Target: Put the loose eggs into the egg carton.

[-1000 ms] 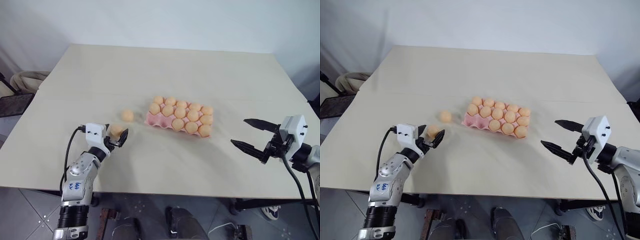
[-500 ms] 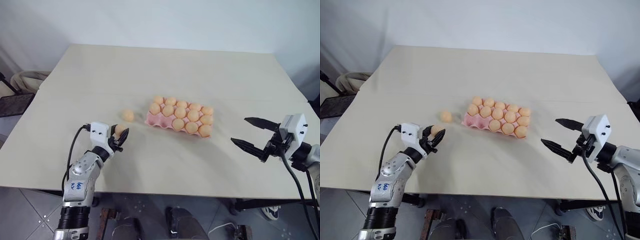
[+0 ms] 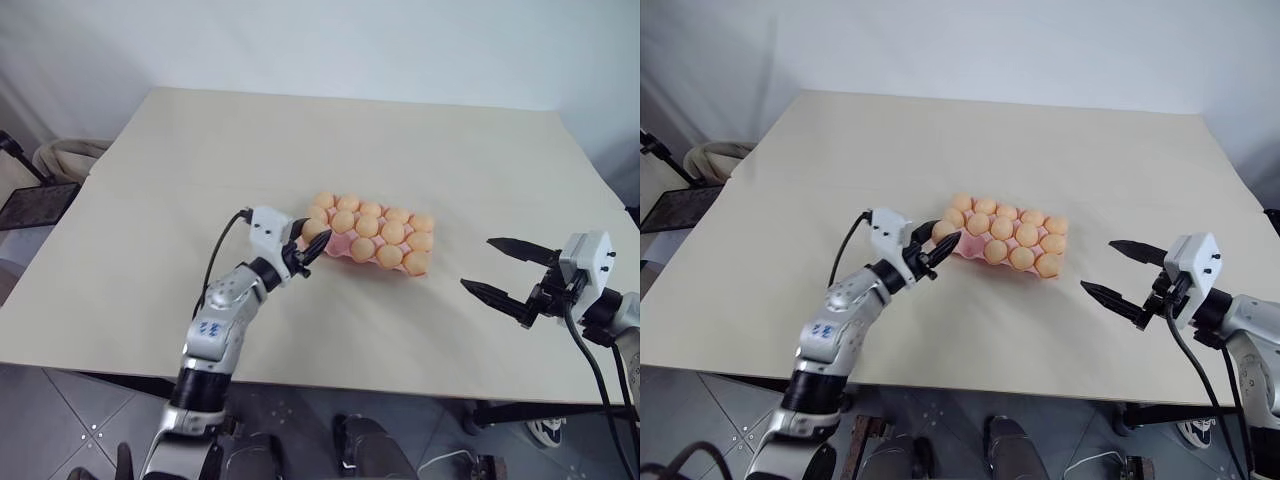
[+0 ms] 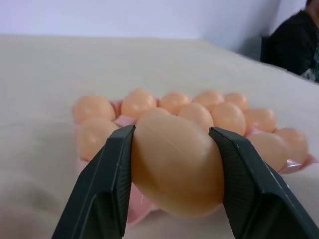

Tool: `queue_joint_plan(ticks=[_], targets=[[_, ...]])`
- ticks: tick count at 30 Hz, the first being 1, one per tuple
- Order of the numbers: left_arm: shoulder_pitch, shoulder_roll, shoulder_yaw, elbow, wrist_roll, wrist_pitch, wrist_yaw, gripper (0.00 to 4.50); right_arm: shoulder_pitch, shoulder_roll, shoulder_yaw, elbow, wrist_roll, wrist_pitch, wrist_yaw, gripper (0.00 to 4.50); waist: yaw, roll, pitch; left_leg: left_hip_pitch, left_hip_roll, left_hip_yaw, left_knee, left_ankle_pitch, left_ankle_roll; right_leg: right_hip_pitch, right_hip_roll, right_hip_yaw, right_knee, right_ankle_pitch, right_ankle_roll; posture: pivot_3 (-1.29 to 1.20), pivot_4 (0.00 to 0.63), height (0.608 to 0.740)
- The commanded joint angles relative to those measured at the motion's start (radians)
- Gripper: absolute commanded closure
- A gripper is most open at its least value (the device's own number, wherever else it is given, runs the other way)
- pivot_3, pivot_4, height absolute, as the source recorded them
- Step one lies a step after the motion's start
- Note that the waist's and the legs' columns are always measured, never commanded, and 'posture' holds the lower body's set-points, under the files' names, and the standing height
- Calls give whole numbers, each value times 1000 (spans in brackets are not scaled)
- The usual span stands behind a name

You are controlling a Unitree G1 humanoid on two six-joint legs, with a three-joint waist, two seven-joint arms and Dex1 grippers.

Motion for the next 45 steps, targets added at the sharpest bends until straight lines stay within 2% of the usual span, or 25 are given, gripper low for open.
queue_joint_plan(ticks=[1, 5, 9, 16, 17, 21, 28, 33, 36, 37, 40, 45], targets=[[-80, -22, -16, 126, 40, -91, -13, 2327, 21, 1, -57, -41, 21, -10, -14, 0, 1, 0, 0, 0, 0, 0, -1, 0, 0, 0, 0, 0, 0, 0, 0, 0, 150, 740], [-175, -39, -11, 292, 68, -179, -20, 2327, 53, 11, -70, -62, 20, -13, -32, 0, 2, 0, 0, -1, 0, -1, -1, -1, 0, 0, 0, -1, 0, 0, 1, 0, 150, 740], [-221, -49, -13, 378, 78, -243, -51, 2327, 75, 19, -79, -77, 17, -14, -47, 0, 2, 0, 0, -1, 0, -2, -2, -1, -1, 0, 0, -1, -1, 0, 1, 0, 150, 740], [-215, -60, -22, 363, 74, -249, -101, 121, 90, 21, -82, -83, 16, -18, -63, 0, 4, 0, 0, -2, 0, -2, -1, -2, 0, -1, 0, -2, 0, 0, 1, 0, 150, 740], [-210, -58, -21, 354, 75, -246, -102, 23, 88, 20, -80, -80, 15, -19, -64, 0, 4, 0, 0, -2, 0, -2, -1, -2, 0, -1, 0, -2, 0, 0, 1, 0, 150, 740], [-190, -41, -11, 293, 87, -239, -82, 23, 80, 16, -72, -71, 14, -19, -59, 0, 3, 0, 0, -2, 0, -2, -1, -2, 0, -1, 0, -2, 0, 0, 1, 0, 150, 740], [-72, 13, 50, 41, 92, -175, 5, 23, 64, 8, -67, -56, 17, -20, -38, 0, 3, 1, 0, -1, 1, -2, -1, -2, 0, -1, 1, -2, 1, 0, 1, 0, 150, 740], [62, 65, 127, -130, 84, -112, 69, 23, 54, -2, -63, -38, 17, -16, -14, 0, 2, 1, 0, 0, 2, -2, -1, -2, -1, 0, 1, -2, 2, 0, 1, 0, 150, 740], [230, 133, 173, -290, 13, -72, -7, 23, 32, -6, -50, -23, 16, -9, -2, 0, 0, 2, 0, 0, 2, -2, -1, -1, -1, 0, 0, -2, 3, 0, 1, 0, 150, 740], [288, 153, 188, -329, 8, -109, -28, 23, 24, -8, -45, -17, 14, -8, 4, 0, -2, 2, 0, 0, 2, -2, -1, -2, -2, 0, 0, -2, 3, 0, 1, 0, 150, 740], [396, 202, 235, -381, -6, -134, -54, 23, 0, -10, -32, 2, 9, -6, 17, 0, 1, 2, 0, 0, 2, -2, -1, -2, -3, 0, 0, -2, 3, -1, 0, 0, 150, 740], [501, 242, 295, -478, -111, 19, -66, 23, -24, -10, -20, 19, 3, -2, 31, 0, 2, 2, 1, 0, 2, -3, 0, -3, -6, 1, -1, -3, 1, -6, -10, 0, 150, 740]])
